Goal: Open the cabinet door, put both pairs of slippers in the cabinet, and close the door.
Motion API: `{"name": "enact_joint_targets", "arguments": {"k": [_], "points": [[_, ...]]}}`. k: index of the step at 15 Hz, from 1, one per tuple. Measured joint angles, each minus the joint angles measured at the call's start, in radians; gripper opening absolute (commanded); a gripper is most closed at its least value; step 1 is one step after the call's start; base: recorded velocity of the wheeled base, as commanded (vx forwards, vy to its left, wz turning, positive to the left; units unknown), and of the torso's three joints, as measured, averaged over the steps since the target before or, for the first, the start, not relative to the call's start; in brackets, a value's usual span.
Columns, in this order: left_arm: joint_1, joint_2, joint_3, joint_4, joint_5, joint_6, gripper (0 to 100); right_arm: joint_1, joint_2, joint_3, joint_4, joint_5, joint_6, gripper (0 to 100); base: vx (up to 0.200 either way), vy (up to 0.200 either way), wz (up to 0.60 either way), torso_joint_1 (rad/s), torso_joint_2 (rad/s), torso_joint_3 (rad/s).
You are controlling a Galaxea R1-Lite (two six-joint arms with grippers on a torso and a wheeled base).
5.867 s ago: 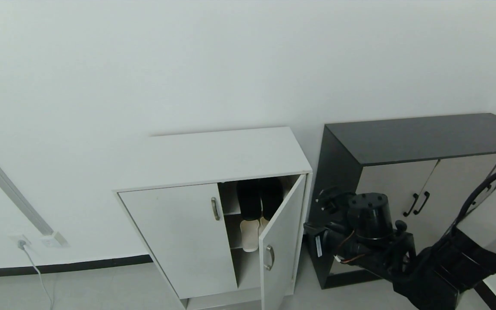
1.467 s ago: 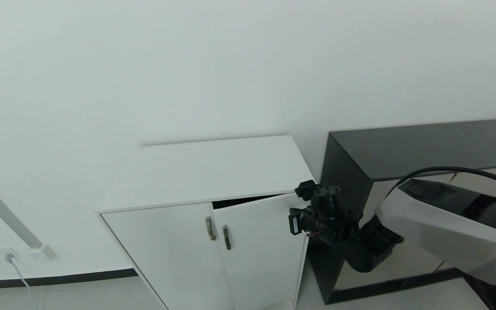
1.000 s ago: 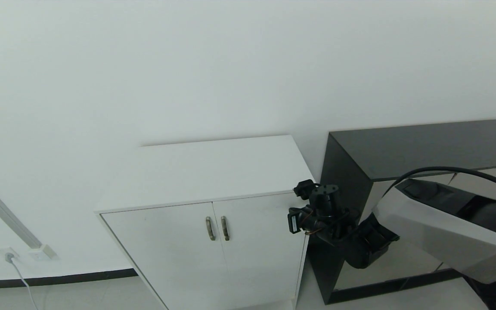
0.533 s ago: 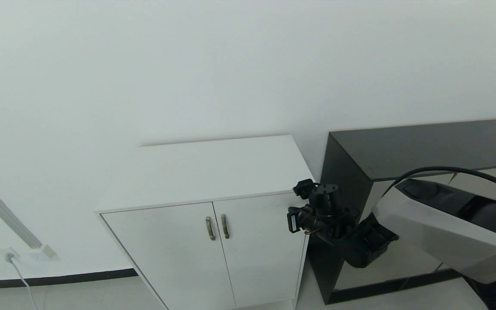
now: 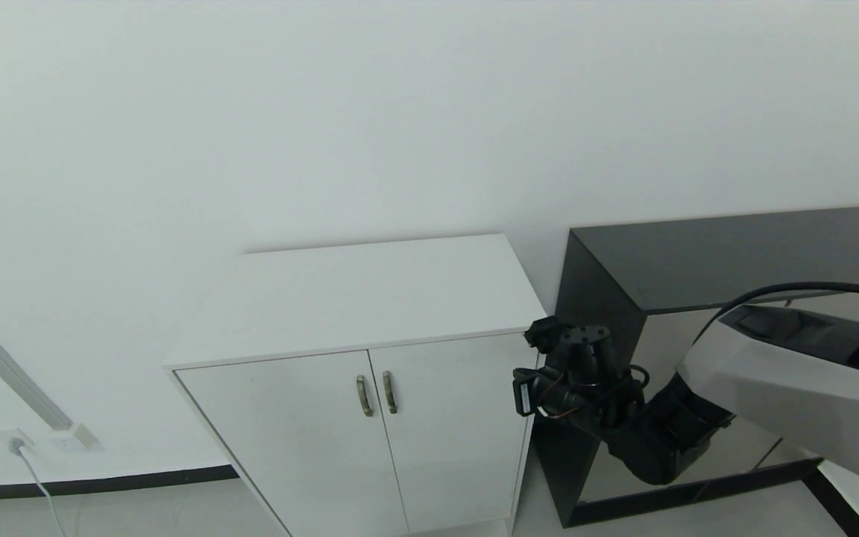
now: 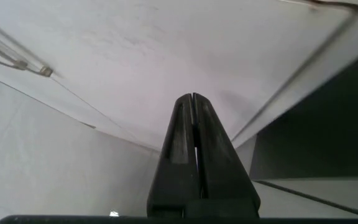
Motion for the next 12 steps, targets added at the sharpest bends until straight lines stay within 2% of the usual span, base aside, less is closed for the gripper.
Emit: {"name": "enact_joint_targets", "arguments": {"k": [5, 9, 10, 12], "points": [[0.000, 0.000, 0.000, 0.000, 0.000, 0.000, 0, -0.013, -0.224, 0.303, -0.116, -0.001, -0.002, 0, 0.000, 0.000, 0.00, 0.000, 0.00, 0.000], [0.000, 0.000, 0.000, 0.000, 0.000, -0.002, 0, -0.091, -0.454, 0.484, -0.122, -0.002, -0.006, 0, 0.000, 0.000, 0.00, 0.000, 0.00, 0.000], [0.000, 0.000, 0.000, 0.000, 0.000, -0.001, 0, -0.119, -0.513, 0.521, -0.114, -0.010, -0.011, 0, 0.000, 0.000, 0.00, 0.000, 0.00, 0.000], [0.000, 0.000, 0.000, 0.000, 0.000, -0.001, 0, -0.170, -0.615, 0.579, -0.064, -0.097, -0.028, 0, 0.000, 0.000, 0.00, 0.000, 0.00, 0.000]]}}
